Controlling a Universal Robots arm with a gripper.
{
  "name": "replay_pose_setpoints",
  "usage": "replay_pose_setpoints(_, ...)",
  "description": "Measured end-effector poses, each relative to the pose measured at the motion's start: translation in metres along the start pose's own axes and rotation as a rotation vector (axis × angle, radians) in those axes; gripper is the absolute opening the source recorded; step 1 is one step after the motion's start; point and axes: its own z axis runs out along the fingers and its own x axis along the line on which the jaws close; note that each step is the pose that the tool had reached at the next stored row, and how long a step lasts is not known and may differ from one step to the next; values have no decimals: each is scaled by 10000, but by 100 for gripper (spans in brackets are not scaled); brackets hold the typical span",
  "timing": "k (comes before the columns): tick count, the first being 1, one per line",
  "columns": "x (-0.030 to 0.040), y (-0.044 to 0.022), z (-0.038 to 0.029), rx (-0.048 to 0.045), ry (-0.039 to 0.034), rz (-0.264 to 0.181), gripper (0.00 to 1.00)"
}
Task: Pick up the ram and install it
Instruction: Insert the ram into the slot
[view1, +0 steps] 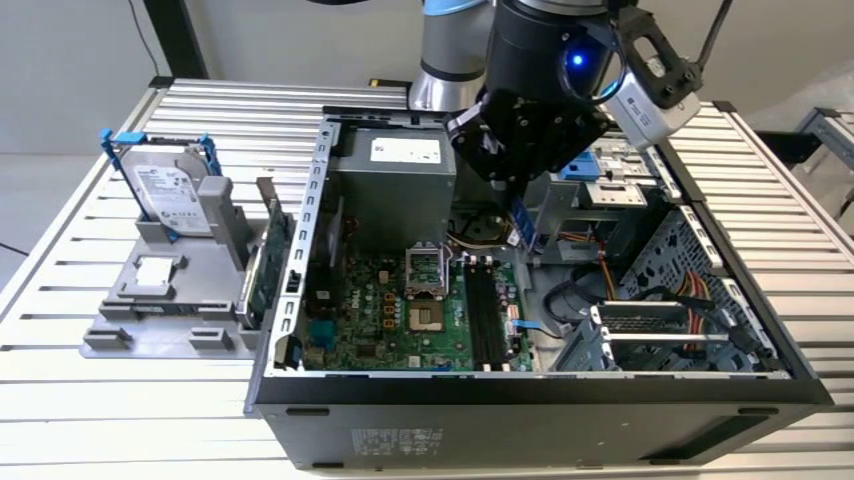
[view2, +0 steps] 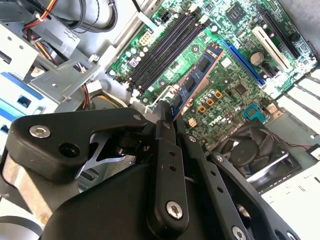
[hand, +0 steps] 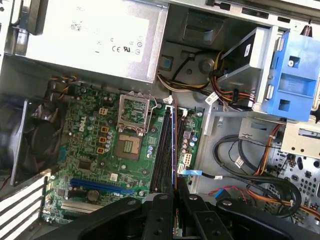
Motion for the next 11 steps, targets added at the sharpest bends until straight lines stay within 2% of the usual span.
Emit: replay_pose_setpoints(11,1,-1,48,1,0,1,0)
